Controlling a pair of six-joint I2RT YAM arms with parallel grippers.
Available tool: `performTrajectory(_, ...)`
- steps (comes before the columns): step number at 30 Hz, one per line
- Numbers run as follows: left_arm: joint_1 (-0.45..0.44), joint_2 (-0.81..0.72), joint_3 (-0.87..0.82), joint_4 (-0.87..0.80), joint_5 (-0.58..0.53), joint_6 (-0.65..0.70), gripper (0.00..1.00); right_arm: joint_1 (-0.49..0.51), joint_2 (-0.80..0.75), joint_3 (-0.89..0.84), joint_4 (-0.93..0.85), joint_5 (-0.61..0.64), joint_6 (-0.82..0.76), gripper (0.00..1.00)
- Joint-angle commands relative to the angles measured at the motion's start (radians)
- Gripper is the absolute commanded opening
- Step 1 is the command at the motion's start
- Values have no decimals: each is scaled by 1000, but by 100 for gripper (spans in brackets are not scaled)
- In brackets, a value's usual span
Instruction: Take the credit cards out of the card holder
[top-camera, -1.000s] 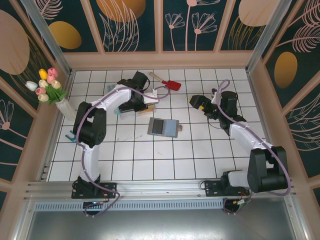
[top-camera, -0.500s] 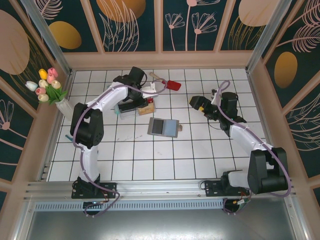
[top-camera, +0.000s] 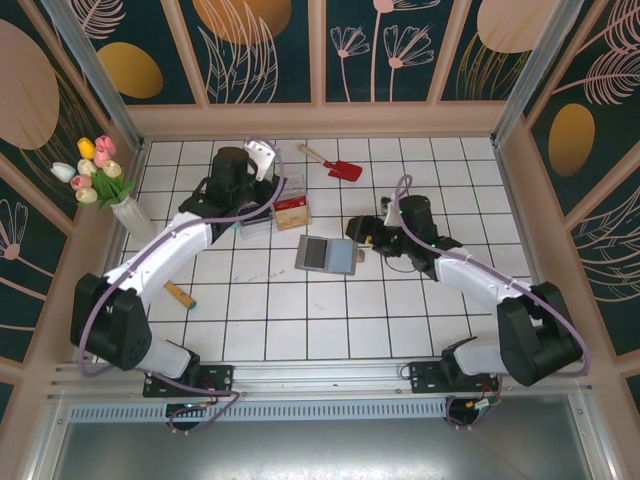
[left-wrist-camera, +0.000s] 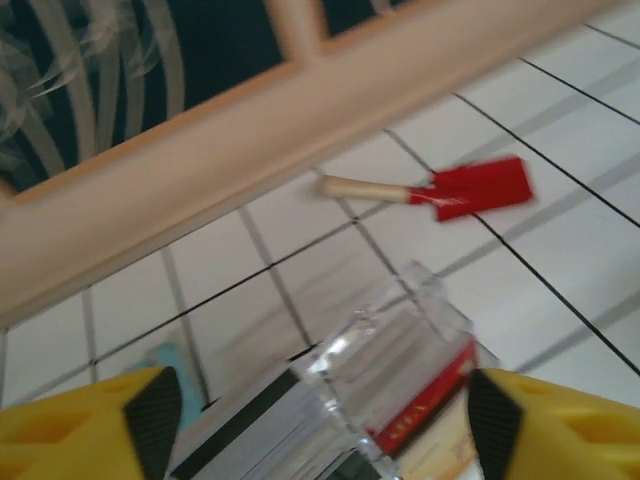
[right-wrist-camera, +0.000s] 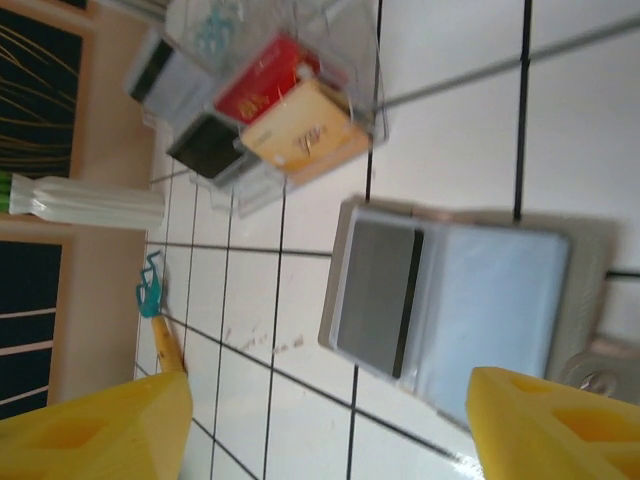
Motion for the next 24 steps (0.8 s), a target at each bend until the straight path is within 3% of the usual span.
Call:
performTrajectory(1, 5, -56, -81, 116, -297, -206, 86, 54, 60, 24, 13, 31, 73, 70)
performTrajectory(2, 4, -69, -98, 103, -349, -246, 98, 70, 77, 33, 13, 42, 86, 69)
performTrajectory(7, 24, -103, -126, -42, -381, -478, 99, 136, 154, 99, -28, 129, 124, 63)
performTrajectory(10, 50, -134, -167, -88, -284, -603, 99, 160, 198, 126, -50, 185, 151, 59)
performTrajectory(16, 51, -219, -319, 19, -64, -680, 99, 186, 293, 173, -51, 194, 175, 44)
performTrajectory(20, 50, -204, -341, 25, 135, -731, 97, 195, 329, 190, -39, 198, 185, 33)
performTrajectory(24, 50, -183, -388, 82, 265, -823, 94, 194, 350, 188, -26, 204, 189, 26)
